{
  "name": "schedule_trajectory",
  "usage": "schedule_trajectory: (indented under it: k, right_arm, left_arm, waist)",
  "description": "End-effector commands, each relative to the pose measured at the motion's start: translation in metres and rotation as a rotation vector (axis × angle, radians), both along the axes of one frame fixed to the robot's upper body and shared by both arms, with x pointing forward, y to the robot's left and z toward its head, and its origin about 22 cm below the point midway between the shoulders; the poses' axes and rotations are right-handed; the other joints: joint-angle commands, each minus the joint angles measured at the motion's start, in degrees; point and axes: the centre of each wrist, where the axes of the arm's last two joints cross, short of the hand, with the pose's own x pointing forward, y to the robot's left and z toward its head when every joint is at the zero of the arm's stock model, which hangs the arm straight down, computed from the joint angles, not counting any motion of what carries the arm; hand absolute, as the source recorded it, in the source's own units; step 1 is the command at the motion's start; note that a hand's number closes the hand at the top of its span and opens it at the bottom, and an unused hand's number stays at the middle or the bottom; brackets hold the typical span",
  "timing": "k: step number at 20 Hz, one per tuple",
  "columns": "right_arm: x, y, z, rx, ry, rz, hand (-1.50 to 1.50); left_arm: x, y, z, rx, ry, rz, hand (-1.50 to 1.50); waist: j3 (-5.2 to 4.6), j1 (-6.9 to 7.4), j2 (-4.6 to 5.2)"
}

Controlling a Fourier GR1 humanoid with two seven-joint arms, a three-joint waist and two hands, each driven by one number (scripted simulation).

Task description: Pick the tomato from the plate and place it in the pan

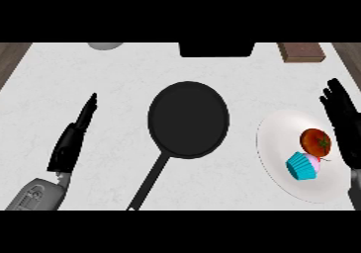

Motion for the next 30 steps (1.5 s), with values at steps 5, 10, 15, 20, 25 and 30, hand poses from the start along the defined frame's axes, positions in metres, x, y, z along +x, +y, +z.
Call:
schedule_trajectory:
  k: [5, 10, 15, 20, 25, 30]
  right_arm:
    - [0.018, 0.047, 0.080, 0.205, -0.480, 0.721, 1.50]
    - [0.012, -0.021, 0.103, 0.001, -0.744, 0.795, 1.50]
    - [0.005, -0.100, 0.102, -0.126, -0.762, 0.806, -1.50]
    - [0.000, -0.133, 0.129, -0.328, -0.841, 0.844, -1.50]
    - [-0.005, -0.142, 0.139, -0.499, -0.849, 0.936, -1.50]
    - [-0.005, -0.142, 0.128, -0.818, -0.810, 0.980, -1.50]
  left_arm:
    - [0.010, -0.015, 0.013, -0.214, 0.015, 0.062, 0.00]
    - [0.009, -0.007, 0.016, -0.349, 0.086, 0.130, 0.00]
    - [0.015, -0.002, 0.030, -0.376, 0.073, 0.144, 0.00]
    - [0.014, 0.006, 0.038, -0.384, 0.091, 0.136, 0.00]
    - [0.012, -0.002, 0.048, -0.395, 0.100, 0.112, 0.00]
    - [0.020, -0.005, 0.056, -0.389, 0.103, 0.100, 0.00]
  waist:
    - [-0.26, 3.76, 0.34]
    - [-0.03, -0.10, 1.19]
    - [-0.14, -0.27, 2.23]
    - [-0.20, 1.44, 2.25]
    - [-0.54, 1.84, 1.73]
    - [-0.67, 2.05, 2.17]
